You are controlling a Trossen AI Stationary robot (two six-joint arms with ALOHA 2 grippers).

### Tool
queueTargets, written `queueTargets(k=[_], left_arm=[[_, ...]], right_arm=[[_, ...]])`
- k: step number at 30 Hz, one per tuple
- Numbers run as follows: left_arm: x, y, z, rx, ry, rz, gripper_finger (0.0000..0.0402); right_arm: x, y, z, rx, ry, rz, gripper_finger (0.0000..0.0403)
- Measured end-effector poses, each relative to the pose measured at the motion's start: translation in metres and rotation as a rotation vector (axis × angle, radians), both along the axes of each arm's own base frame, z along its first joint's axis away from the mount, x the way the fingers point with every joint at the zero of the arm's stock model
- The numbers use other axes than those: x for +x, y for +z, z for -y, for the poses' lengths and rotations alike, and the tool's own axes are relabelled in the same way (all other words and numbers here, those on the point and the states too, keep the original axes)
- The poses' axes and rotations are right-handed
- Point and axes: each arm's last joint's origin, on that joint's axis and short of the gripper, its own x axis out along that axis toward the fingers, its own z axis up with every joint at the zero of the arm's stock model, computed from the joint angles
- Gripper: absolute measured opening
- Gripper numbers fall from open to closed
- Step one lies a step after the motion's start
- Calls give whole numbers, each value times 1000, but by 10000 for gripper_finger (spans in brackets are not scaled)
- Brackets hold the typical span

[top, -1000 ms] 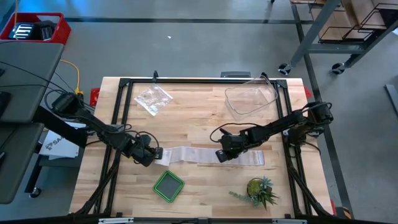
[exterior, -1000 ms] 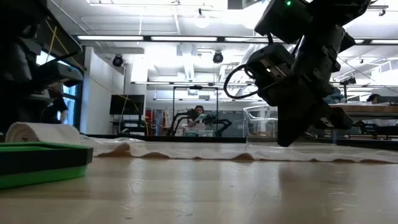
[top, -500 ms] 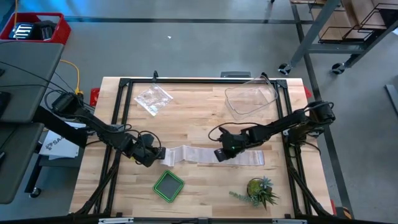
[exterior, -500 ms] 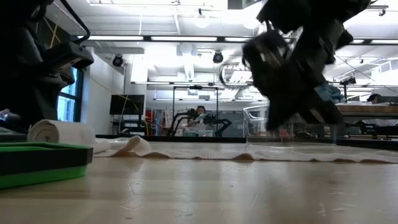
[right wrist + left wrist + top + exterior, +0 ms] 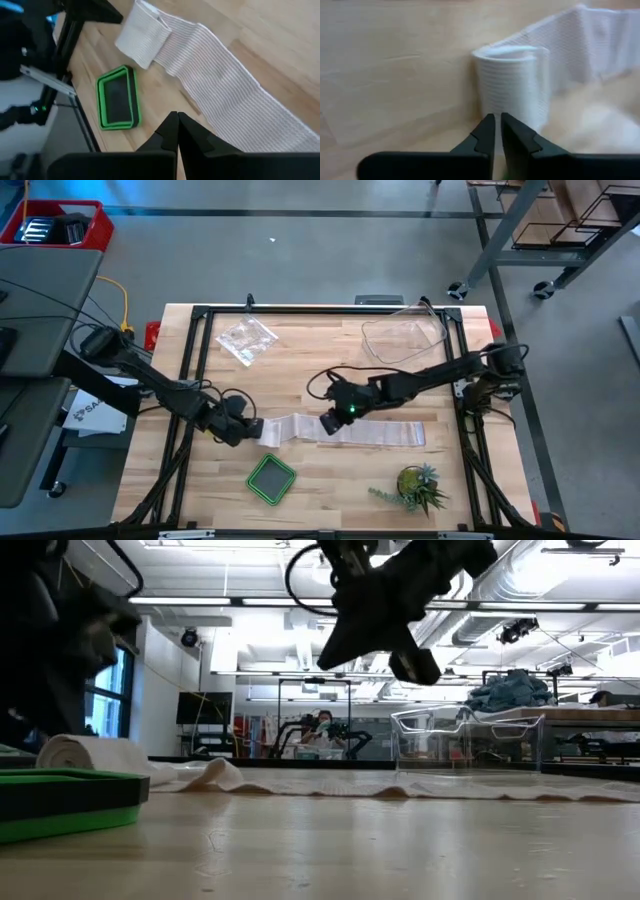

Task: Roll bandage
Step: Roll the white bandage

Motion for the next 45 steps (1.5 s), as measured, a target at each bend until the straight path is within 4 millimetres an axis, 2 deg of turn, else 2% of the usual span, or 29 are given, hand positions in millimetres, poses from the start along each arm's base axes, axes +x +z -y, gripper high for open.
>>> queueTargets(k=[7, 11, 17, 22, 29, 45], left_arm=[[-19, 38, -11, 11, -31, 220, 95], [-29, 42, -5, -31, -65, 248, 137], [-34, 23, 5, -63, -6, 310, 190], [-38, -1, 2, -66, 19, 301, 213], [-41, -16, -4, -63, 64, 257, 219], [-24, -25, 3, -76, 45, 262, 219]], right_arm=[[-9, 2, 2, -30, 136, -70, 0], [-12, -1, -1, -26, 159, -111, 0], [-12, -1, -2, -36, 181, -103, 0], [-11, 0, 1, -35, 180, -90, 0], [-10, 0, 1, -30, 183, -79, 0], [-6, 0, 1, -49, 153, -42, 0]])
